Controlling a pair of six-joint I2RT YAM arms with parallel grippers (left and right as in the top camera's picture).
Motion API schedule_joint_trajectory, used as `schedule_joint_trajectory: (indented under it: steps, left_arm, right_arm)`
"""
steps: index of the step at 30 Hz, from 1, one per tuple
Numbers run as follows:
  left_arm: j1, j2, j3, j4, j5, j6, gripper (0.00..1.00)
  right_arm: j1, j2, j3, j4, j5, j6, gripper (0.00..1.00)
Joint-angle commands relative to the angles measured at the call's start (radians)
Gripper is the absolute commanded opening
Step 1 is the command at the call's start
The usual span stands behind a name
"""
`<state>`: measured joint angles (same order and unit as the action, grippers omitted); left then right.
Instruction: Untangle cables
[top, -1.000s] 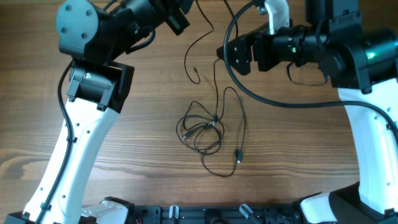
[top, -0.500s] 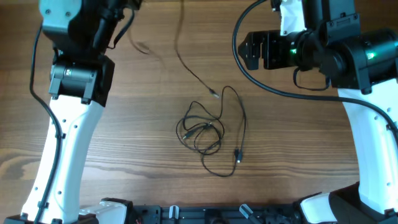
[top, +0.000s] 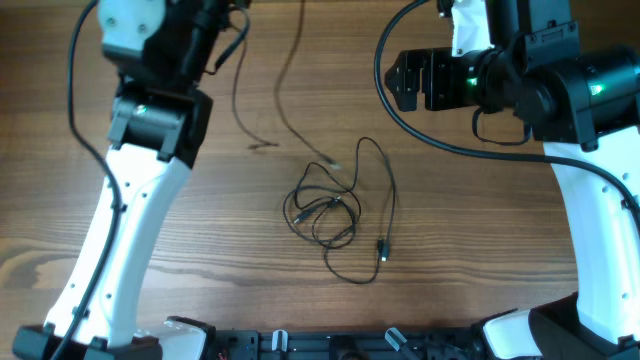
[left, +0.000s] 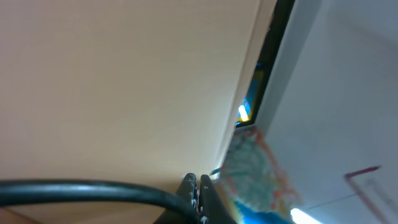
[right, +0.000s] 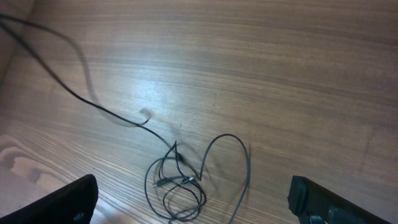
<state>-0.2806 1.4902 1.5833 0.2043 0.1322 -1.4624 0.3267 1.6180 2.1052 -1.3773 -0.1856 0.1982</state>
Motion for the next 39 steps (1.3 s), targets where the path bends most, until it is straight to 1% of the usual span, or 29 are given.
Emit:
schedule_joint_trajectory:
  steps: [1,4,6,8,10,12,13,14,15,16,17,20,22,24,25,27,28,29,30,32,33,36,39]
  left_arm:
    - [0.017,0.092,0.006,0.056,-0.02,0.264,0.04]
    - [0.096,0.157,0.006,0.088,-0.077,0.397,0.04]
    - [0.185,0.2,0.006,0.076,-0.138,0.52,0.04]
    - [0.313,0.237,0.006,0.027,-0.183,0.627,0.04]
    - [0.425,0.274,0.006,-0.048,-0.234,0.698,0.04]
    - [0.511,0.316,0.006,-0.111,-0.238,0.76,0.1]
    - [0.576,0.355,0.006,-0.187,-0.238,0.769,0.31]
    - [0.62,0.379,0.006,-0.248,-0.238,0.779,0.59]
    - [0.667,0.407,0.006,-0.323,-0.238,0.78,1.0]
    - [0.694,0.423,0.006,-0.358,-0.237,0.811,1.0]
    - [0.718,0.424,0.006,-0.392,-0.231,0.871,1.0]
    - [0.737,0.399,0.006,-0.414,-0.217,0.996,1.0]
    - [0.726,0.369,0.006,-0.427,-0.176,1.012,1.0]
    - [0.706,0.34,0.006,-0.473,-0.113,1.01,1.0]
    - [0.689,0.335,0.006,-0.533,-0.078,1.01,1.0]
    - [0.667,0.344,0.004,-0.682,-0.111,1.001,1.0]
    - [0.663,0.357,0.003,-0.749,-0.182,0.946,1.0]
    - [0.663,0.374,0.002,-0.825,-0.261,0.859,1.0]
    - [0.671,0.391,0.002,-0.9,-0.309,0.789,1.0]
    - [0.692,0.418,0.0,-0.987,-0.325,0.687,1.0]
    - [0.702,0.426,-0.001,-1.004,-0.329,0.666,1.0]
    - [0.745,0.467,-0.002,-0.996,-0.384,0.665,1.0]
    - [0.781,0.526,-0.002,-0.977,-0.38,0.647,1.0]
  right_arm:
    - [0.003,0.013,0.007,-0.005,0.013,0.011,1.0]
    - [0.003,0.013,0.007,-0.015,0.013,0.011,1.0]
    - [0.003,0.013,0.006,-0.04,0.013,0.006,1.0]
    - [0.003,0.013,0.006,-0.071,0.018,-0.019,1.0]
    - [0.003,0.013,0.006,-0.08,0.029,-0.018,1.0]
    - [0.003,0.013,0.006,-0.082,0.029,-0.018,1.0]
    - [0.003,0.013,0.006,-0.081,0.029,-0.015,1.0]
    - [0.003,0.013,0.006,-0.079,0.028,-0.015,1.0]
    - [0.003,0.013,0.006,-0.079,0.028,-0.014,1.0]
    - [0.003,0.013,0.005,-0.078,0.028,-0.014,1.0]
    - [0.003,0.013,-0.003,-0.073,0.028,-0.014,1.0]
    - [0.003,0.018,-0.033,-0.069,0.028,-0.011,1.0]
    - [0.003,0.022,-0.068,-0.069,0.027,-0.012,1.0]
    - [0.003,0.026,-0.099,-0.068,0.018,-0.011,1.0]
    - [0.003,0.028,-0.119,-0.069,-0.005,-0.012,1.0]
    - [0.003,0.028,-0.135,-0.066,-0.026,-0.012,1.0]
    - [0.003,0.028,-0.135,-0.067,-0.026,-0.012,1.0]
    - [0.003,0.028,-0.135,-0.067,-0.026,-0.012,1.0]
    - [0.003,0.028,-0.135,-0.068,-0.026,-0.012,1.0]
    - [0.003,0.028,-0.135,-0.066,-0.026,-0.012,1.0]
    - [0.003,0.028,-0.135,-0.066,-0.026,-0.012,1.0]
    - [0.003,0.028,-0.135,-0.074,-0.026,-0.012,1.0]
    - [0.003,0.028,-0.135,-0.062,-0.026,-0.011,1.0]
